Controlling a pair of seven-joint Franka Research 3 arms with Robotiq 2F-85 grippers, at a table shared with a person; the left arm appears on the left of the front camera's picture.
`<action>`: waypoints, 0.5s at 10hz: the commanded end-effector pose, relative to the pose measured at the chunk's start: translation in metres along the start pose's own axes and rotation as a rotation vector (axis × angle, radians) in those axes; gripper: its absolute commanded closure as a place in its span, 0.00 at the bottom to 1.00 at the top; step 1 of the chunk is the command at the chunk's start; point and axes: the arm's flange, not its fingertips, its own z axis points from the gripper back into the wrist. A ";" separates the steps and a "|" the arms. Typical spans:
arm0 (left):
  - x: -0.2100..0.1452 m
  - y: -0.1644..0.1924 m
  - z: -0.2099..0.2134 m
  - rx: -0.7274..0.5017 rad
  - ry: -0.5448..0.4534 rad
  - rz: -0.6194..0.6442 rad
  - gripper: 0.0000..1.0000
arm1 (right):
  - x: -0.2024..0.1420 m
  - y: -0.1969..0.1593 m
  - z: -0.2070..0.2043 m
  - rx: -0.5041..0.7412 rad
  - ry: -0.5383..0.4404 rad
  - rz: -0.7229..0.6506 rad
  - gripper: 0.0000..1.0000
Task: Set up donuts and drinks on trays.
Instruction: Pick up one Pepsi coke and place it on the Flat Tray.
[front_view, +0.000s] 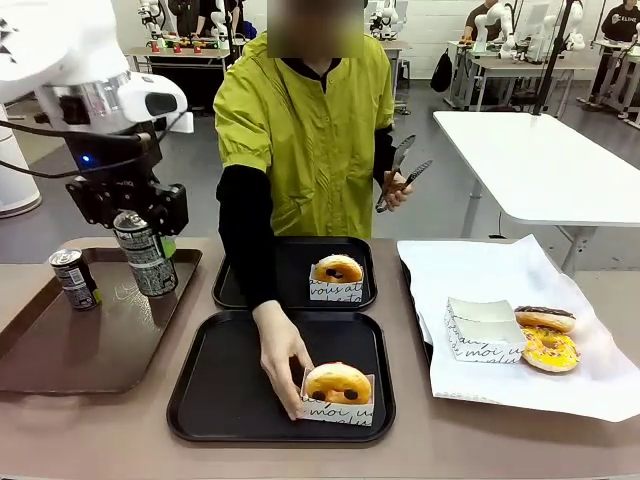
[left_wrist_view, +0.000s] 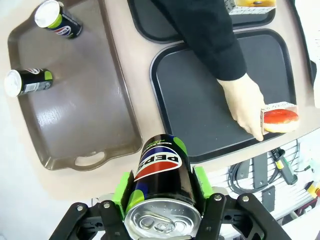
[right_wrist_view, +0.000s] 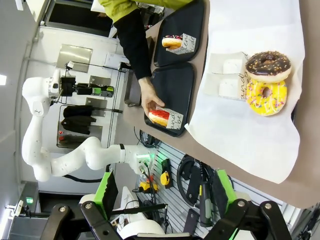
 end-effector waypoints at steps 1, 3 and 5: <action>0.004 -0.001 0.004 -0.020 -0.017 -0.008 0.41 | 0.000 0.001 -0.001 0.007 -0.006 0.006 0.00; 0.010 -0.001 0.003 -0.009 -0.015 -0.001 0.41 | 0.000 0.001 -0.001 0.007 -0.006 0.006 0.00; 0.025 -0.015 -0.013 -0.023 -0.024 -0.009 0.41 | 0.000 0.001 -0.001 0.007 -0.006 0.006 0.00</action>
